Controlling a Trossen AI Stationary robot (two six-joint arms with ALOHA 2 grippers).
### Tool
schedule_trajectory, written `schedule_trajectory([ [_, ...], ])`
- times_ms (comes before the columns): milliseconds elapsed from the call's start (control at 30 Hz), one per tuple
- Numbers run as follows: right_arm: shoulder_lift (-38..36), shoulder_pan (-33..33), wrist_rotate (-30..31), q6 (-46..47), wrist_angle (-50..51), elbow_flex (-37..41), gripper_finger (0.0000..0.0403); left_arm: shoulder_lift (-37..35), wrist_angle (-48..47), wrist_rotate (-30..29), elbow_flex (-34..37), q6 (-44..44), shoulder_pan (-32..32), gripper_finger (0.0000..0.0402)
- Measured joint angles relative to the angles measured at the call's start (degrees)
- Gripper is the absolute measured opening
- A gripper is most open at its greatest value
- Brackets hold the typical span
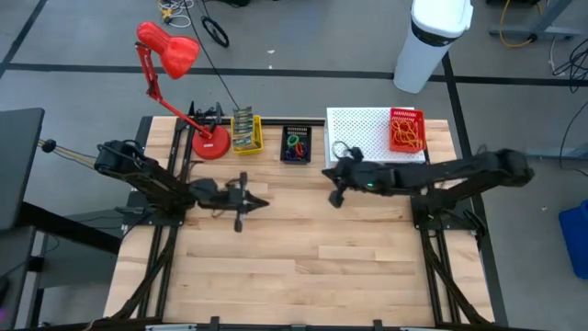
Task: Pick & Place Office Desk Supplies
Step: Put the black bin with the spiral keychains onto the white shelf
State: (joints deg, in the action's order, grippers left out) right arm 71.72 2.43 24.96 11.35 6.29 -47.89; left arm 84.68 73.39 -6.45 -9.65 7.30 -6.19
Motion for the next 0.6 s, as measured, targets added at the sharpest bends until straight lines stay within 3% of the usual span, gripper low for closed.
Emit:
schedule_trajectory([
  [167,12.1,-3.2,-2.3,-4.3,6.3,-12.0,0.0003,0.0,10.8,2.0,5.8,-3.1,3.4,0.0007],
  [367,28.2,-7.2,-3.1,-11.2,22.7,-33.2,0.0007,0.0,13.3,-0.9,8.1,-3.4,4.8,0.001],
  [600,41.0,-11.4,-8.4,-16.8,33.0,-46.3,0.0076,0.0,11.8,-0.7,8.1,-3.7,4.7,0.001],
])
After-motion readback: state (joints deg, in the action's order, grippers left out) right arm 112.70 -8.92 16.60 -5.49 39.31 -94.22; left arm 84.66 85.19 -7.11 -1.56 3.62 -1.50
